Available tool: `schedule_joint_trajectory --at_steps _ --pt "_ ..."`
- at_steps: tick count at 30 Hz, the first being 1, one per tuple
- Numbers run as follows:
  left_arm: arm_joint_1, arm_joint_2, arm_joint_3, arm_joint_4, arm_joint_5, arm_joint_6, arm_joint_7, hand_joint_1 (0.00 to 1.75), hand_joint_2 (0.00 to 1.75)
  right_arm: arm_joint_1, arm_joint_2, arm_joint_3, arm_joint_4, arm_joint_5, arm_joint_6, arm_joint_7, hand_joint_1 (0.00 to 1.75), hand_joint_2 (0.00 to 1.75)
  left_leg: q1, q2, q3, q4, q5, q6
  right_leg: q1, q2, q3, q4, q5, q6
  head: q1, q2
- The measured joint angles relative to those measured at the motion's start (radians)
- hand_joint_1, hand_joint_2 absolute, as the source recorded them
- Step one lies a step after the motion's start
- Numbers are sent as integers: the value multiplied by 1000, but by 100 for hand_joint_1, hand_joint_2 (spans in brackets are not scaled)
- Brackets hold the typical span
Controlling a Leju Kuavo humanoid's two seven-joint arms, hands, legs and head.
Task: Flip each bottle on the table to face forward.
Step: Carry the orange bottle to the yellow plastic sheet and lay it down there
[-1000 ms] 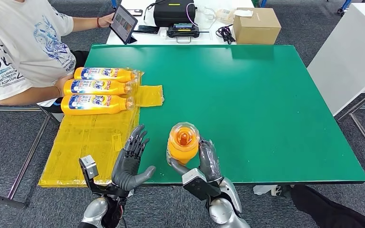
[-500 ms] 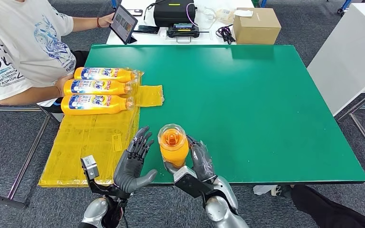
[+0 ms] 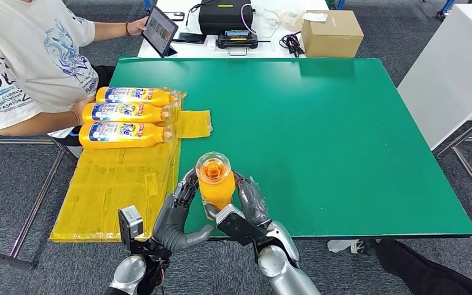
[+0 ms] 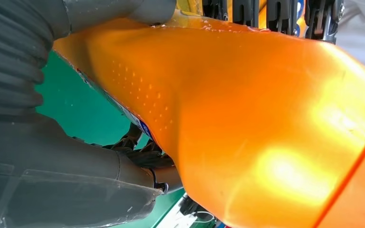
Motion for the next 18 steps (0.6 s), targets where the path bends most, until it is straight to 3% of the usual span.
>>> schedule_joint_trajectory --at_steps 11,18 --pt "-3 2 -2 0 -44 38 5 0 175 -12 7 13 22 5 9 3 175 175 0 0 0 0 0 0 0 0 0 0 0 0 0 0" --pt "-13 2 5 9 -53 82 35 0 175 -17 19 78 47 32 23 17 175 175 0 0 0 0 0 0 0 0 0 0 0 0 0 0"
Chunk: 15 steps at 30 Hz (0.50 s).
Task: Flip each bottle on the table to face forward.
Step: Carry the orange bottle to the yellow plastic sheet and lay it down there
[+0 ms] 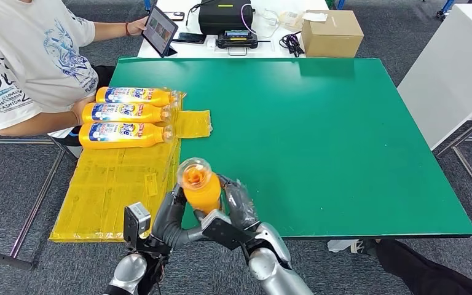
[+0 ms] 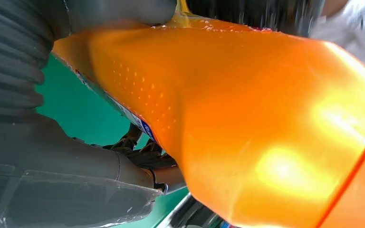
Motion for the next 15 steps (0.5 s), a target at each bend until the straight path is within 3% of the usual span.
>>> schedule_joint_trajectory --at_steps 11,15 --pt "-3 -5 47 46 148 -15 43 0 175 -23 13 96 84 5 -6 -4 175 175 0 0 0 0 0 0 0 0 0 0 0 0 0 0" --pt "-3 -10 66 67 287 -64 80 0 175 -42 14 121 112 5 -6 -4 175 175 0 1 0 0 0 0 0 0 0 0 0 0 0 0"
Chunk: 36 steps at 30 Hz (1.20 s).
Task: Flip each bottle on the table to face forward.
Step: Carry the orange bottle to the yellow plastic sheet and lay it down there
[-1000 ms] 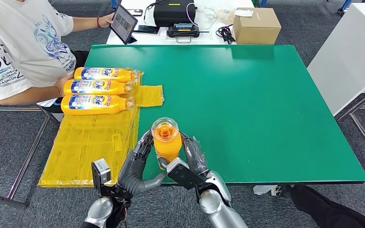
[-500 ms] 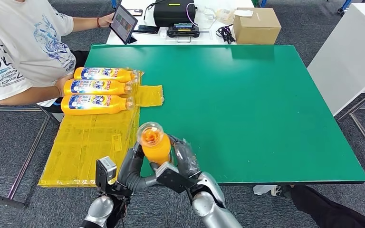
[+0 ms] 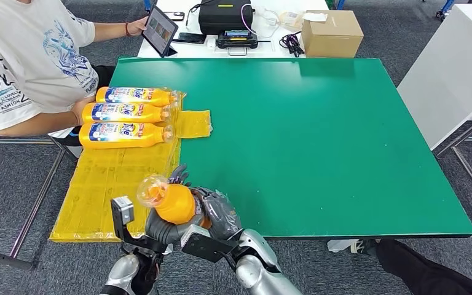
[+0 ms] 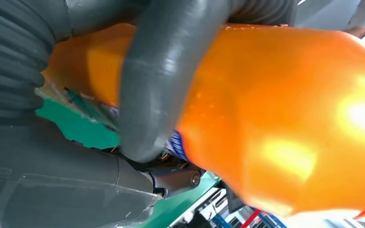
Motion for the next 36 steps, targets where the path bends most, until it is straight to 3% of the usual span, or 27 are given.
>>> schedule_joint_trajectory --at_steps 5,19,20,23,24,27,28,31,32,36 --pt "-1 -1 17 22 119 -57 24 0 175 -29 0 17 31 -2 -1 0 175 175 0 0 0 0 0 0 0 0 0 0 0 0 0 0" --pt "-2 -3 32 43 129 -65 27 0 175 -47 0 30 64 -2 -2 -1 175 175 0 0 0 0 0 0 0 0 0 0 0 0 0 0" --pt "-2 -3 32 44 130 -65 27 12 175 -47 0 30 65 -3 -2 -1 175 175 0 0 0 0 0 0 0 0 0 0 0 0 0 0" --pt "-2 -4 32 46 131 -64 24 143 175 -47 0 30 68 -4 -3 -1 175 175 0 0 0 0 0 0 0 0 0 0 0 0 0 0" --pt "-2 -4 32 46 130 -64 21 175 175 -47 0 30 69 -3 -3 -1 175 175 0 0 0 0 0 0 0 0 0 0 0 0 0 0" --pt "-1 -4 31 46 136 -63 16 175 175 -49 0 31 72 -1 -5 -1 175 175 0 0 0 0 0 0 0 0 0 0 0 0 0 0" --pt "-1 -4 31 46 139 -62 14 175 175 -49 0 32 74 0 -7 -1 149 175 0 0 0 0 0 0 0 0 0 0 0 0 0 0" --pt "-1 -4 31 44 143 -44 2 175 175 -50 1 33 77 3 -14 2 18 44 0 0 0 0 0 0 0 0 0 0 0 0 0 0" --pt "-1 -5 31 41 139 -31 -5 175 175 -50 1 33 78 4 -19 4 0 0 0 0 0 0 0 0 0 0 0 0 0 0 0 0" --pt "1 -12 30 17 98 54 -44 175 175 -39 3 34 67 -2 -49 19 0 0 0 0 0 0 0 0 0 0 0 0 0 0 0 0"
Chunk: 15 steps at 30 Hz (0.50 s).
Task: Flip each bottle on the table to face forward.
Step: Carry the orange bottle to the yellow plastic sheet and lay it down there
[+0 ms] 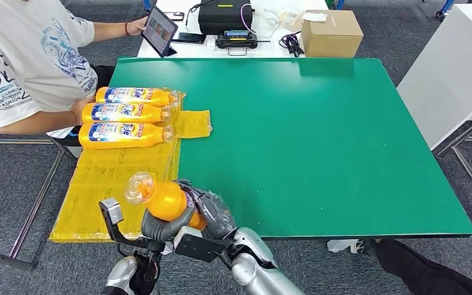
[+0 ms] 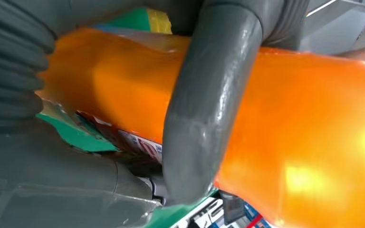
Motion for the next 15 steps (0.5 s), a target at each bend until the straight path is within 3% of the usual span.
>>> schedule_joint_trajectory --at_steps 15 --pt "-1 -25 -1 -43 -26 85 -29 175 175 68 -22 -18 -168 -17 -18 17 0 0 0 0 0 0 0 0 0 0 0 0 0 0 0 0"
